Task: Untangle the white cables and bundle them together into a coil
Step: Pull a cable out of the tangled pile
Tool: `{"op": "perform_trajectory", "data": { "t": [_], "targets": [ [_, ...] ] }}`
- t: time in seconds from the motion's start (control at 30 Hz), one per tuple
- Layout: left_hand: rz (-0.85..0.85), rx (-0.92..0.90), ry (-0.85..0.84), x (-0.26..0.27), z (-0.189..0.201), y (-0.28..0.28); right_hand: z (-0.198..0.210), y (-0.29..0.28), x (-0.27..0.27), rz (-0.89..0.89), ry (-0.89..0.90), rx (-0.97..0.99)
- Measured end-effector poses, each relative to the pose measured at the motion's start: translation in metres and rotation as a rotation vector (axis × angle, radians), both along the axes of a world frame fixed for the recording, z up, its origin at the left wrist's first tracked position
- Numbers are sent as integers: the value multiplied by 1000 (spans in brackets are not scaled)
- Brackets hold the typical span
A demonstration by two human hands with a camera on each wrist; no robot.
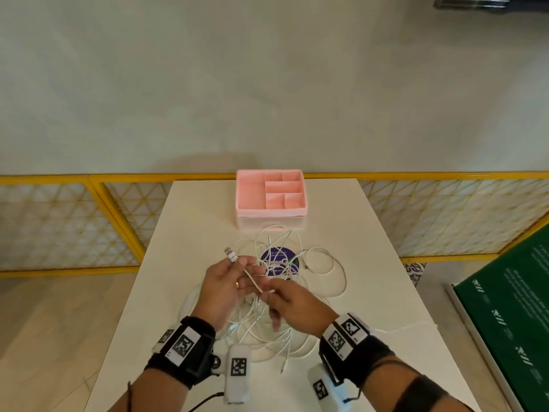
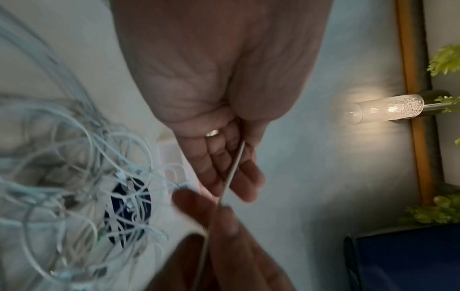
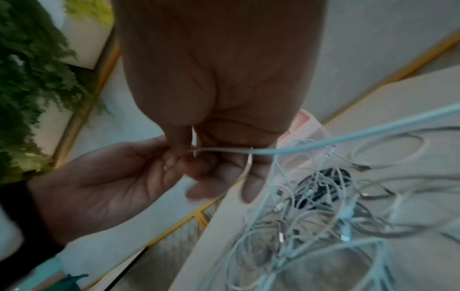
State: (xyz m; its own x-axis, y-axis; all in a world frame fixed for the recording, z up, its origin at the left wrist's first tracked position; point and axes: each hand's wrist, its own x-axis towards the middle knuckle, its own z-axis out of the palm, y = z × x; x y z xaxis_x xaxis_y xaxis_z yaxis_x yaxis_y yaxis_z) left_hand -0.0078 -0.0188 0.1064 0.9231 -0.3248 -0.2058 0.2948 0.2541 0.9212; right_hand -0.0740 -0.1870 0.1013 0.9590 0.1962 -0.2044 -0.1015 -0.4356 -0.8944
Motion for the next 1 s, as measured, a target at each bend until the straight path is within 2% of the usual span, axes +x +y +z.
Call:
{"op": "perform_trajectory", "data": {
  "t": [0.07, 0.2, 0.37, 0.5, 0.67, 0.77, 0.87, 0.93, 1.0],
  "targets": [
    [84, 21, -22, 9, -9, 18, -15, -13, 1, -12, -17, -70],
    [257, 7, 53, 25, -25, 52, -39, -77, -12, 54, 13, -368],
    [300, -61, 128, 39, -31, 73, -65, -178, -53, -160, 266, -769],
    [260, 9, 144, 38, -37, 69, -73, -229, -72, -296, 260, -807],
    [286, 90, 230, 30, -42, 62, -77, -272, -82, -366, 379, -974],
    [289, 130, 284, 24, -44, 61, -74, -270, -80, -293, 558, -1077],
    [204, 64, 386, 15, -45, 53, -64, -246, -57, -238, 599, -975],
    [195, 126, 354, 10, -46, 48, -59, -221, -28, -200, 493, -901],
    [189, 134, 337, 7, -48, 44, -56, -188, -1, -183, 293, -786]
  ]
}}
